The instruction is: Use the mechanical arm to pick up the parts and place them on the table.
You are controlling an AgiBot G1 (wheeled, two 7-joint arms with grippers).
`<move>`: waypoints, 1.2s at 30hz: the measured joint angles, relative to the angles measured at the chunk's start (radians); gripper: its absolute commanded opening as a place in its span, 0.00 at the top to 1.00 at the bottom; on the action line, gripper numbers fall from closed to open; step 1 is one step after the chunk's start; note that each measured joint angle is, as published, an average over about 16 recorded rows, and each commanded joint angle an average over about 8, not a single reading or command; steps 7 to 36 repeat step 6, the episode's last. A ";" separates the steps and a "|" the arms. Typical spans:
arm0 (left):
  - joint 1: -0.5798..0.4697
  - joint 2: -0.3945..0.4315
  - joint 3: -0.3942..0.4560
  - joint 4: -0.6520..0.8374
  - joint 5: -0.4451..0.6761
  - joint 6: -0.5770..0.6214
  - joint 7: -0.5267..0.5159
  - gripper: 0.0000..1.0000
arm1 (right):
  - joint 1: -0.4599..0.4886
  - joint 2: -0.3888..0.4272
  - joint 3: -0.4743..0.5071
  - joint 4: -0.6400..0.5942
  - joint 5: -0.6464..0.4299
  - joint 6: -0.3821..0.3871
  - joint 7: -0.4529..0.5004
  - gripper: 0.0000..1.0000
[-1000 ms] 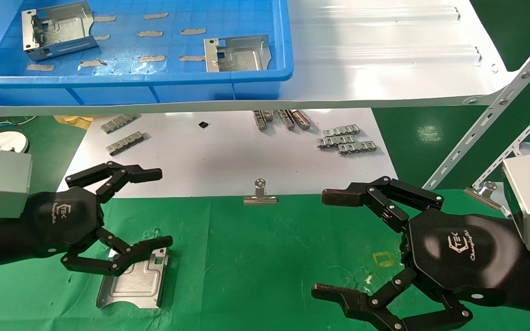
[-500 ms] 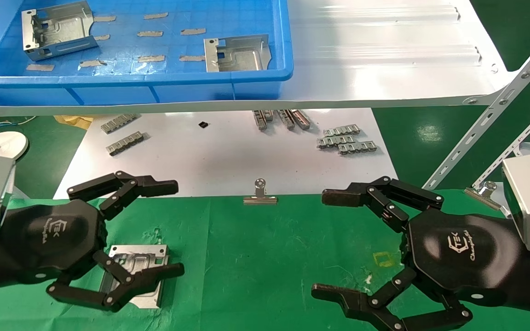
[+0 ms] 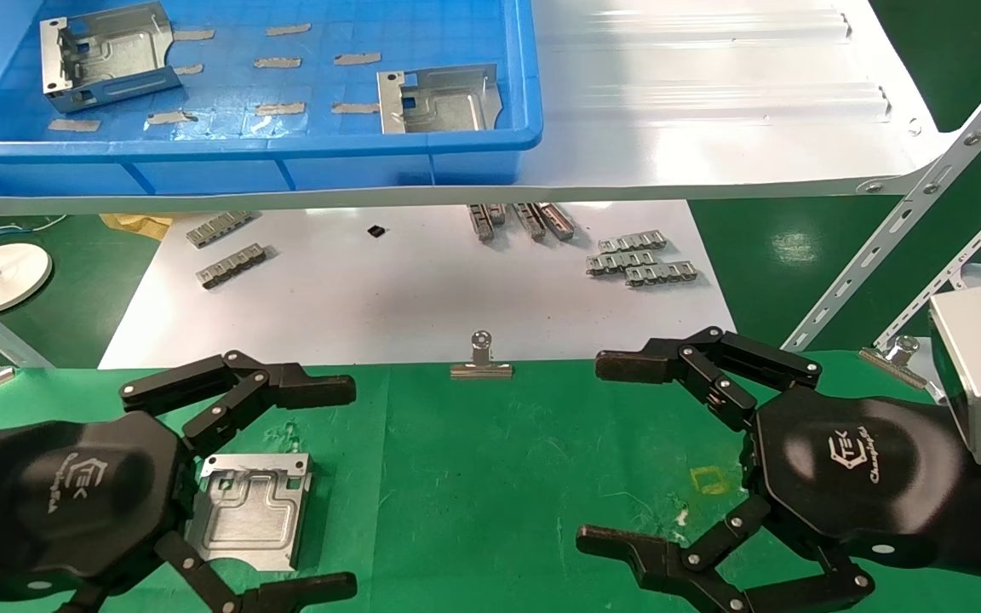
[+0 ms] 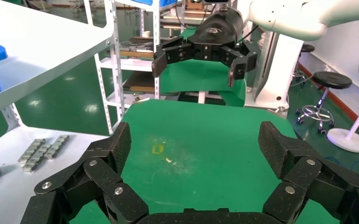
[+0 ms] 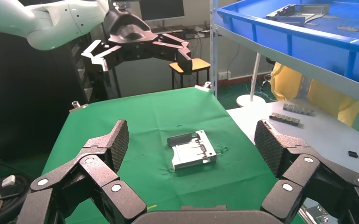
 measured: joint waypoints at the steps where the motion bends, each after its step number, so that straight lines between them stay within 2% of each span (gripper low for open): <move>1: 0.002 0.000 -0.002 -0.004 -0.001 0.000 -0.003 0.00 | 0.000 0.000 0.000 0.000 0.000 0.000 0.000 0.00; 36: 0.006 -0.002 -0.007 -0.013 -0.002 -0.001 -0.007 0.00 | 0.000 0.000 0.000 0.000 0.000 0.000 0.000 0.00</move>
